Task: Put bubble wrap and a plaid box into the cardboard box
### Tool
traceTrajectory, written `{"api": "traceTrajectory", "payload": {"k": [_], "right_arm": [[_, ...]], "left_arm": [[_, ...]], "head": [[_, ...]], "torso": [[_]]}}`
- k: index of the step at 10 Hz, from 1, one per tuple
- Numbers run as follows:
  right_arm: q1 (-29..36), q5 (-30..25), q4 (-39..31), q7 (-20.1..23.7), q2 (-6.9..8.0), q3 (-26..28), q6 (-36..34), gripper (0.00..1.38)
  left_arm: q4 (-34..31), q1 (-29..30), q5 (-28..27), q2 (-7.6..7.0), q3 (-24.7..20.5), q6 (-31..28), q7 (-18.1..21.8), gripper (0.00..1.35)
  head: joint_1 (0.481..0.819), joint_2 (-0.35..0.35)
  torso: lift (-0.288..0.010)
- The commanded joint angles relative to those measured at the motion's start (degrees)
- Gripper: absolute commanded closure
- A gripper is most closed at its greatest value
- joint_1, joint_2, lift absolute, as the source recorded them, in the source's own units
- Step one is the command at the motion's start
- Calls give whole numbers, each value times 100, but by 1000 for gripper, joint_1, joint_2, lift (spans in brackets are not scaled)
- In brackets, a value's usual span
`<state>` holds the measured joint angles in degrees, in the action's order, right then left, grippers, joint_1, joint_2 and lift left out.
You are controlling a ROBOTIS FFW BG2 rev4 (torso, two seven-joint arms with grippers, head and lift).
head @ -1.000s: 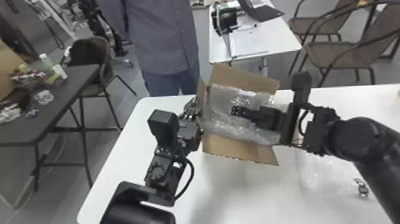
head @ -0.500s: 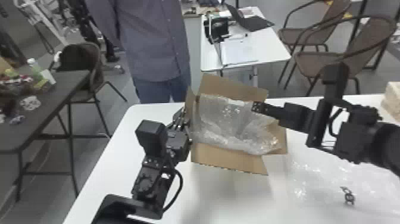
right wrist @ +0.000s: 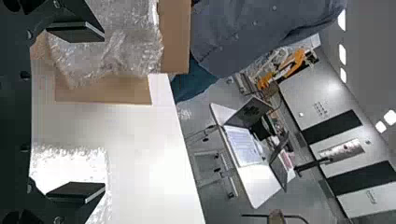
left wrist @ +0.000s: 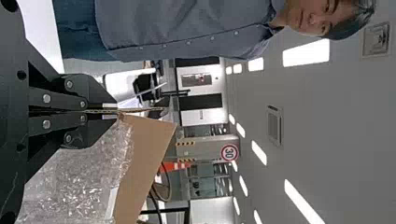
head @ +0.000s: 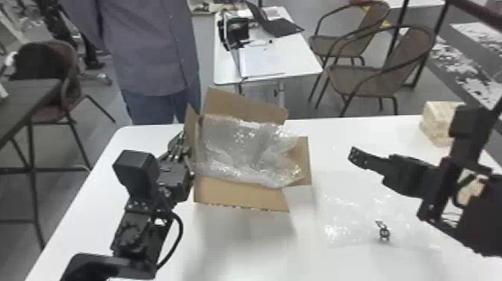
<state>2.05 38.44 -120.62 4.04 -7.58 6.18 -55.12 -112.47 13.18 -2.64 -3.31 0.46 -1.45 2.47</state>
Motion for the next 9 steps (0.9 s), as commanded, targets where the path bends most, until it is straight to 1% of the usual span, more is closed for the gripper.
{"api": "traceTrajectory", "payload": {"k": [1,2,3,4,5,6,8,9], "right_arm": [[911,-759,-137,193,-24,-3,1583,183],[1254,-1550,-67,422,73,-3,2550,183],[1552,-1972,126,527,222,94,3394,185],[1763,-2209,240,563,381,313,3807,183],[1948,-2402,232,563,495,507,4009,185],[2089,-2683,144,571,600,691,4035,183],[2335,-2938,240,589,688,990,4396,185],[2370,-2947,495,589,764,1131,4782,185]], "left_arm": [[-38,79,0,50,-73,22,-1,1222],[-73,123,0,68,-125,39,-1,1222],[-91,149,9,68,-161,48,-1,1222],[-108,176,18,76,-178,48,-1,1222],[-126,202,18,85,-205,48,-1,1222],[-161,228,18,103,-231,57,-1,1222],[-170,264,18,129,-275,83,-1,1222],[-179,281,18,129,-284,92,-1,1222]], "head": [[675,74],[688,52],[695,26],[695,15],[695,-10],[695,-39],[695,-83],[695,-101]], "torso": [[-107],[-107],[-107],[-107],[-107],[-107],[-107],[-107]]}}
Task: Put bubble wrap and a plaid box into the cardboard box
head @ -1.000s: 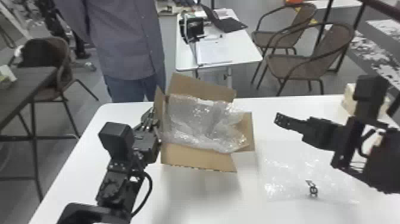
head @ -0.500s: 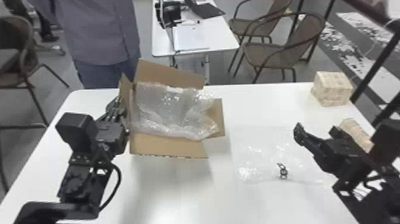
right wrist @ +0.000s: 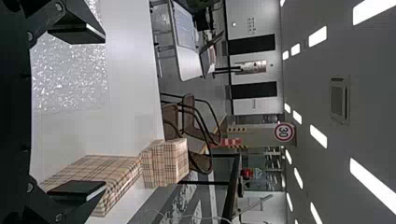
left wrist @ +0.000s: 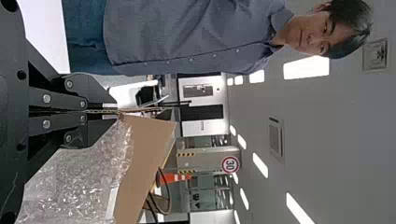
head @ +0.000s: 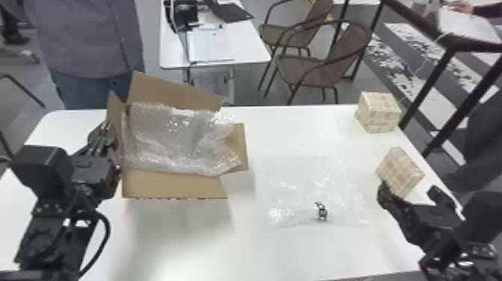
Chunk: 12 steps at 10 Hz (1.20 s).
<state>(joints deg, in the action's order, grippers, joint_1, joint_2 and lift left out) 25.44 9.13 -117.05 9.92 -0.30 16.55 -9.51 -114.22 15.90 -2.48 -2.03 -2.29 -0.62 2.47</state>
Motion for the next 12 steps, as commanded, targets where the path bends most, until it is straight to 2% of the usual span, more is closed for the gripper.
{"api": "traceTrajectory", "payload": {"k": [1,4,6,7,8,9,12], "right_arm": [[14,1,446,2,36,270,582,185],[-197,370,1140,221,36,806,784,185],[-425,318,1378,72,36,973,942,185],[-619,195,1562,230,36,1052,968,185],[-812,300,1896,529,36,1122,977,185],[-953,388,2142,705,-57,1131,968,185],[-1410,546,2846,1452,-567,1131,863,183]], "left_arm": [[-4,18,11,1,-18,9,0,1222],[-4,44,29,18,-44,44,8,1222],[-4,62,29,53,-70,79,0,1222],[-4,80,29,62,-79,97,0,1222],[-4,88,29,80,-97,106,0,1222],[-4,97,29,89,-105,106,0,1222],[-4,124,46,97,-114,97,0,1222]], "head": [[695,-111],[695,-179],[695,-209],[695,-225],[695,-231],[695,-228],[695,-222]], "torso": [[-107],[-107],[-107],[-107],[-107],[-107],[-107]]}}
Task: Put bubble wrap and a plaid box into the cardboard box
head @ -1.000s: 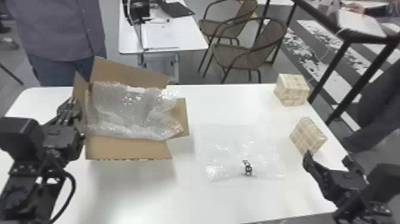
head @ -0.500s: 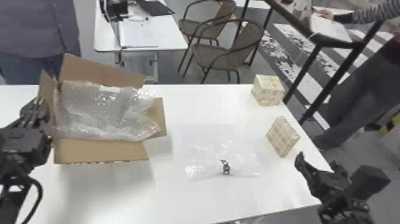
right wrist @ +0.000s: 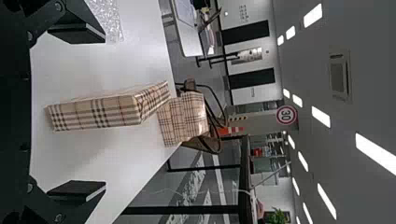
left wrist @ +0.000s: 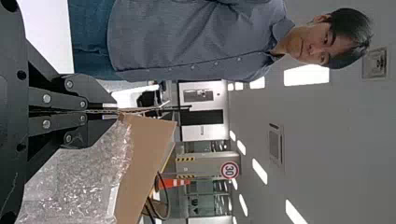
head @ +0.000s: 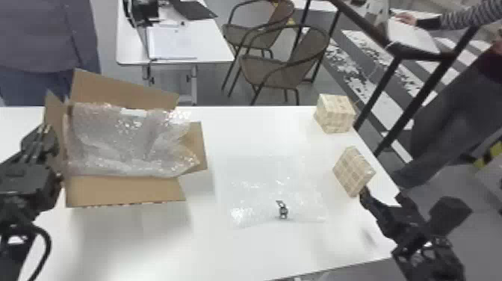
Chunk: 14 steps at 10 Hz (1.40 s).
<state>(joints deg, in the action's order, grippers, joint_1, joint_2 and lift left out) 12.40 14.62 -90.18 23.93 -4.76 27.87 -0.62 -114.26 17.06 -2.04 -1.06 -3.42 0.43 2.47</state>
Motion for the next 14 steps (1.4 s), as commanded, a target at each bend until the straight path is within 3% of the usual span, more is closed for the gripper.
{"api": "traceTrajectory", "payload": {"k": [1,6,9,14], "right_arm": [[-229,-135,247,165,-262,-1,-149,180],[-774,-328,897,578,-544,87,-324,183],[-1222,-662,1284,1088,-482,-1,-465,194],[-1732,-1084,1714,1202,-464,-177,-588,199]], "left_arm": [[0,-1,2,0,-1,-8,0,1222],[0,34,11,35,-27,18,8,1222],[0,25,11,53,-36,45,8,1222],[9,43,28,44,-45,62,8,1222]], "head": [[695,-218],[695,-234],[695,-216],[695,-175]], "torso": [[-107],[-107],[-107],[-107]]}}
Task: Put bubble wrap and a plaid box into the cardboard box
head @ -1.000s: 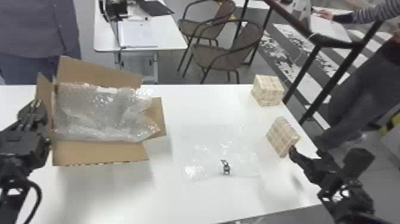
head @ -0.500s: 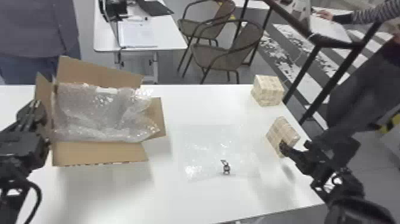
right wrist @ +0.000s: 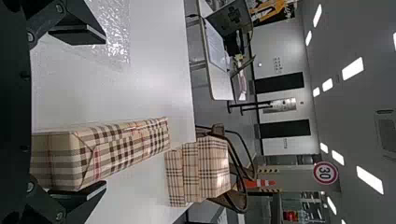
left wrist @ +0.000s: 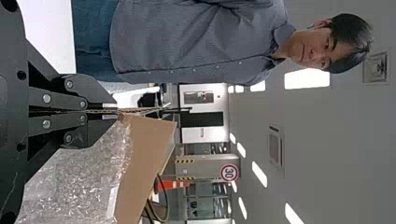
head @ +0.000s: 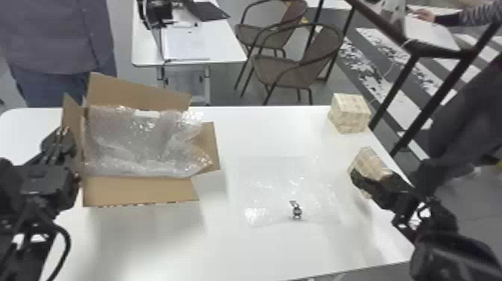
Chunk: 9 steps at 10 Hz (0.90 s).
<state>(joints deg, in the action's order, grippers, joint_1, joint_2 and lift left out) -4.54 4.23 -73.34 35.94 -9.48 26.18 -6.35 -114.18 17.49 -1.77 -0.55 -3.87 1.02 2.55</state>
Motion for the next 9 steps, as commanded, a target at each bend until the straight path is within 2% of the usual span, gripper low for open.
{"api": "traceTrajectory", "payload": {"k": [1,2,3,7,9], "right_arm": [[-12,-80,-23,-9,8,-8,-86,344],[94,-1,-146,-140,8,1,-174,809],[269,192,-278,-360,16,1,-174,1062],[524,526,-568,-624,78,1,-174,1064],[621,605,-814,-633,78,-8,-385,1064]], "left_arm": [[1,0,10,3,0,13,0,1222],[1,18,10,20,-18,30,0,1222],[1,18,10,20,-18,39,0,1222],[9,26,10,20,-18,48,0,1222],[36,26,19,29,-18,57,0,1222]], "head": [[695,-170],[695,-169],[695,-172],[695,-189],[695,-188]], "torso": [[-107],[-107],[-107],[-107],[-107]]}}
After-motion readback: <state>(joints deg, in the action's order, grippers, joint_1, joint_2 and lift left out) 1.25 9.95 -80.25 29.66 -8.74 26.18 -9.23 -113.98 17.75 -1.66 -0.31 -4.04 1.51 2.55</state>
